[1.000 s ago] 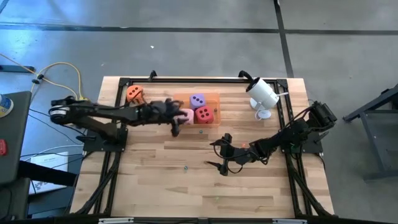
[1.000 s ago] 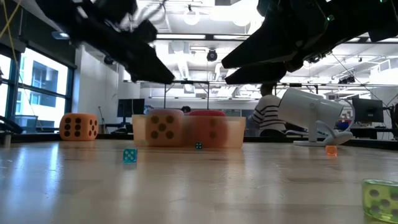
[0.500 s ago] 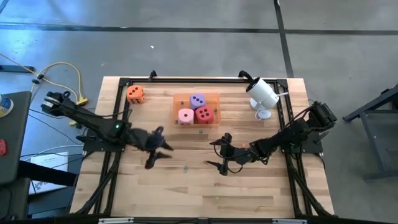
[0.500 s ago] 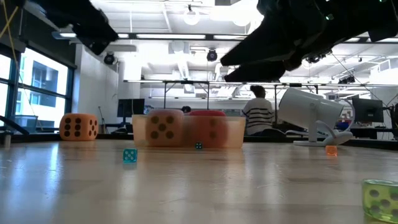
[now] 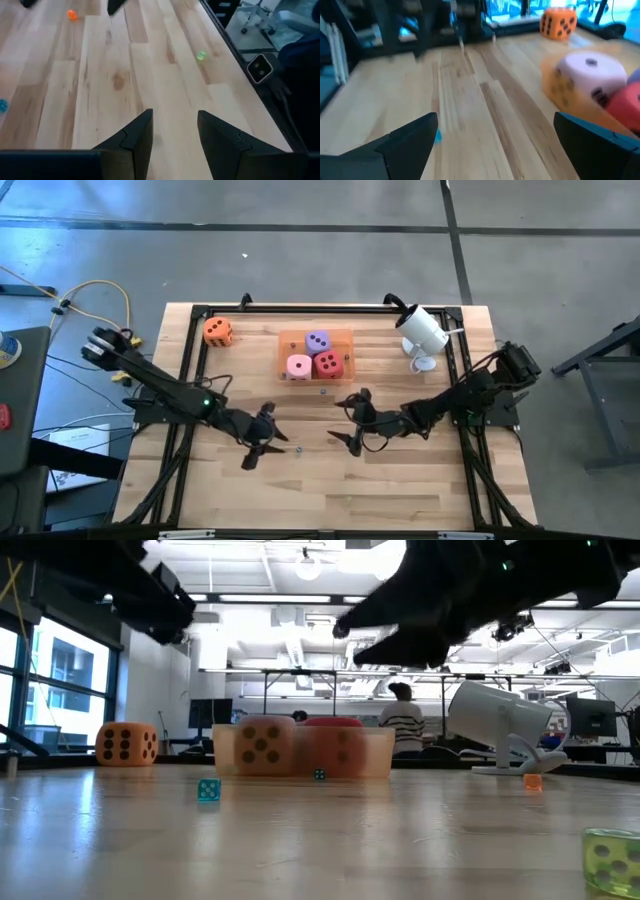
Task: Pick & Place Dice
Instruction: Put the small light blue dice in the orange bin
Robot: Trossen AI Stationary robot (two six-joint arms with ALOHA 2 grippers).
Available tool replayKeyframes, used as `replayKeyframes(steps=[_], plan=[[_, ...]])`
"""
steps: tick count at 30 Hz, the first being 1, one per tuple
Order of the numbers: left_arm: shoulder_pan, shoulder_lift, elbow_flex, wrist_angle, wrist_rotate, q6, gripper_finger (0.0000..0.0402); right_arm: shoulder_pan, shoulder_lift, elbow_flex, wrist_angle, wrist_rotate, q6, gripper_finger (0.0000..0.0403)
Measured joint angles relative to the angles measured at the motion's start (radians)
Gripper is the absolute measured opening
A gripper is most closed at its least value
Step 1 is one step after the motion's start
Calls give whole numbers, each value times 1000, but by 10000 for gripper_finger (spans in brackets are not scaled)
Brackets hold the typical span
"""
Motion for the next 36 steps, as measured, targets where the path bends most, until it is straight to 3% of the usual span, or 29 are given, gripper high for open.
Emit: replayKeyframes(steps=[7, 13, 20, 28, 36], plan=[[8, 127, 0, 91, -1, -104, 149, -7, 0, 0, 69, -44, -12, 393], [8, 195, 1, 229, 4, -101, 149, 16, -2, 0, 92, -87, -37, 393], [-14, 218, 0, 266, -90, -71, 153, 112, -16, 0, 125, 138, -203, 393], [-58, 322, 1, 383, -95, 187, 154, 222, -19, 1, 124, 353, -294, 393], [-26, 378, 1, 445, -86, 29, 154, 269, -19, 1, 119, 459, -327, 393]])
